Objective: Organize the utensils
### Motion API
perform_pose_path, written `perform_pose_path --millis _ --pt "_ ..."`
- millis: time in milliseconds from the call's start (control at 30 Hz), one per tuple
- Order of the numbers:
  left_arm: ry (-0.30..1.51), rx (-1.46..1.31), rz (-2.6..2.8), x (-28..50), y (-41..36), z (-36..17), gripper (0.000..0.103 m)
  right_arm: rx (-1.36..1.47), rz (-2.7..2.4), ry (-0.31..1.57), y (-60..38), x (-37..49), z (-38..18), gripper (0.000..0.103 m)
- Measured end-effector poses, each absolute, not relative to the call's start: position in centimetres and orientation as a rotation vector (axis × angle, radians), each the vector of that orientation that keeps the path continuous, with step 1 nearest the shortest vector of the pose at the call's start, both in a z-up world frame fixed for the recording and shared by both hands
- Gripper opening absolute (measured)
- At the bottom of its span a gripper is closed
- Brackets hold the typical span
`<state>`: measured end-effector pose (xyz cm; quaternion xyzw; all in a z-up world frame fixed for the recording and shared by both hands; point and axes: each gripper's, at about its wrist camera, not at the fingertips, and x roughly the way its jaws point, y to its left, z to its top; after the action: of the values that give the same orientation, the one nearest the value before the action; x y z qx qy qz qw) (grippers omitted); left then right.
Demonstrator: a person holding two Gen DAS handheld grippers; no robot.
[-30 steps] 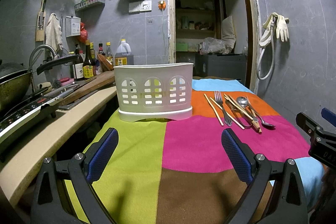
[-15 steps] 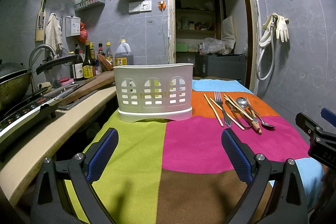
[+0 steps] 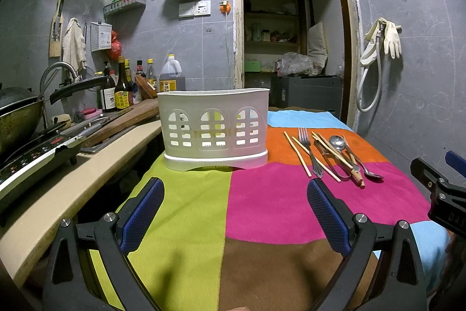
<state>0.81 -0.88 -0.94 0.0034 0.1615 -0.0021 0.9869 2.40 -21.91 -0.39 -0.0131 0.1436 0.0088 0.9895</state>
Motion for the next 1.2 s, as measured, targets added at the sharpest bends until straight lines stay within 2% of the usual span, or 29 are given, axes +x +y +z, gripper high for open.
perform_pose_path --millis 433,633,700,833,933,1000,1067,1200 --pt "0.303 0.086 -0.061 4.5 -1.2 2.9 0.096 -0.102 0.058 0.287 -23.4 6.4 1.6 0.103" --pt "0.349 0.099 -0.139 8.2 -3.2 3.9 0.096 -0.116 0.105 0.39 -25.1 10.3 2.3 0.103" --pt "0.363 0.111 -0.164 9.6 -4.0 4.0 0.096 -0.092 0.143 0.443 -25.8 11.9 2.2 0.099" --pt "0.398 0.13 -0.212 12.4 -5.6 3.8 0.096 -0.055 0.188 0.551 -26.8 14.8 1.5 0.078" --pt "0.432 0.142 -0.254 14.5 -6.6 3.4 0.095 -0.026 0.221 0.615 -27.3 16.2 0.9 0.068" --pt "0.452 0.157 -0.28 15.7 -7.2 3.0 0.089 -0.011 0.251 0.662 -27.3 17.0 0.4 0.059" --pt "0.484 0.166 -0.304 17.2 -7.7 2.6 0.077 -0.01 0.269 0.699 -27.2 17.6 -0.1 0.049" --pt "0.567 0.15 -0.352 19.7 -8.4 1.6 0.058 0.001 0.307 0.763 -27.1 18.5 -0.7 0.039"
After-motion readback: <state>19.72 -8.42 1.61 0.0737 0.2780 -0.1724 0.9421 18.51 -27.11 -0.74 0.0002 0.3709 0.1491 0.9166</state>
